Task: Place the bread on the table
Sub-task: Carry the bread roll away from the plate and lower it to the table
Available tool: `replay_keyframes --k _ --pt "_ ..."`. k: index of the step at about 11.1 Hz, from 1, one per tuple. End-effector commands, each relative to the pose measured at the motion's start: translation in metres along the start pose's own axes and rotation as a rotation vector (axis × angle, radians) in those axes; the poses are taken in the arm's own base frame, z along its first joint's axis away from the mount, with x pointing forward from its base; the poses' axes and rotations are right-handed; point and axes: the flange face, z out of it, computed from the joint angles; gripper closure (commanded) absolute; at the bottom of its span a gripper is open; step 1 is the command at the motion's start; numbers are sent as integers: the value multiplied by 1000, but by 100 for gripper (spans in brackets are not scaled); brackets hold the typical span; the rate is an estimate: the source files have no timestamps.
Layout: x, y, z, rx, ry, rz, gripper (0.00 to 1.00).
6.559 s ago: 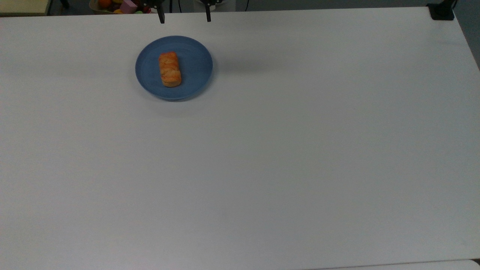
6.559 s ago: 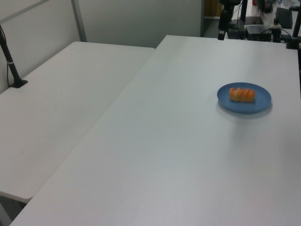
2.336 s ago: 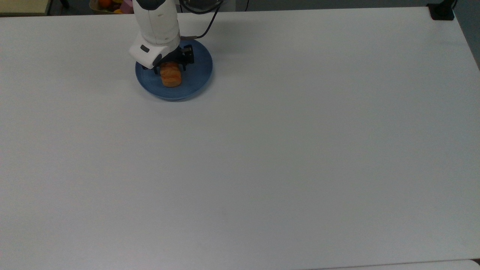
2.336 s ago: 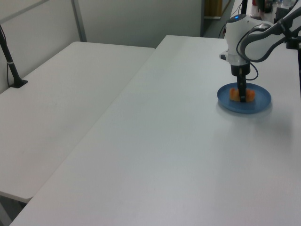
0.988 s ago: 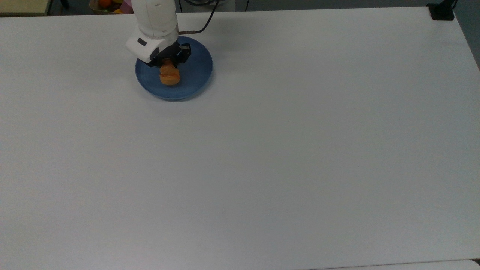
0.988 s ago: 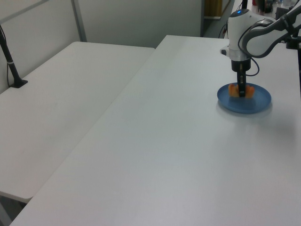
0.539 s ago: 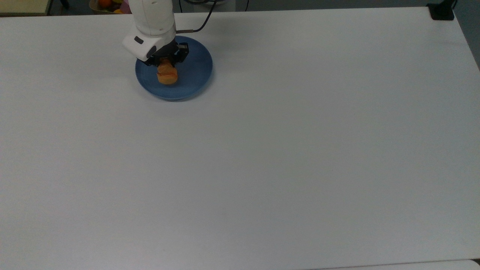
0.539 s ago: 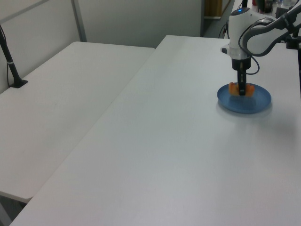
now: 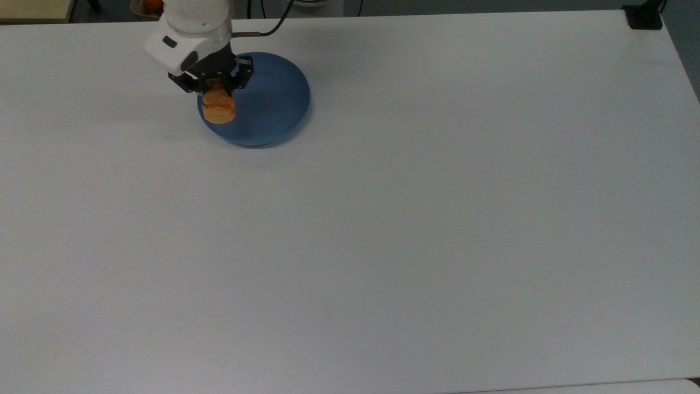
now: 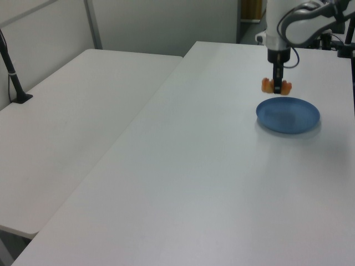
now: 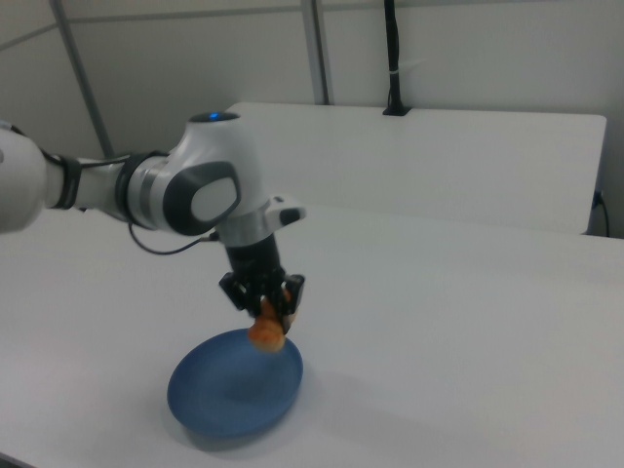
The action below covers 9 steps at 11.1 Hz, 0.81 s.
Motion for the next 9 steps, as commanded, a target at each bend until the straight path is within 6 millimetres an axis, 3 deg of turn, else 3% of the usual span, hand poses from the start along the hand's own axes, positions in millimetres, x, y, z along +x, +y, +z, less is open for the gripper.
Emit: replay_keyframes --k 1,5,9 --pt "47 65 -36 22 1 18 60" --pt "78 159 -34 -20 64 4 58" --pt "93 231 12 -117 224 21 59"
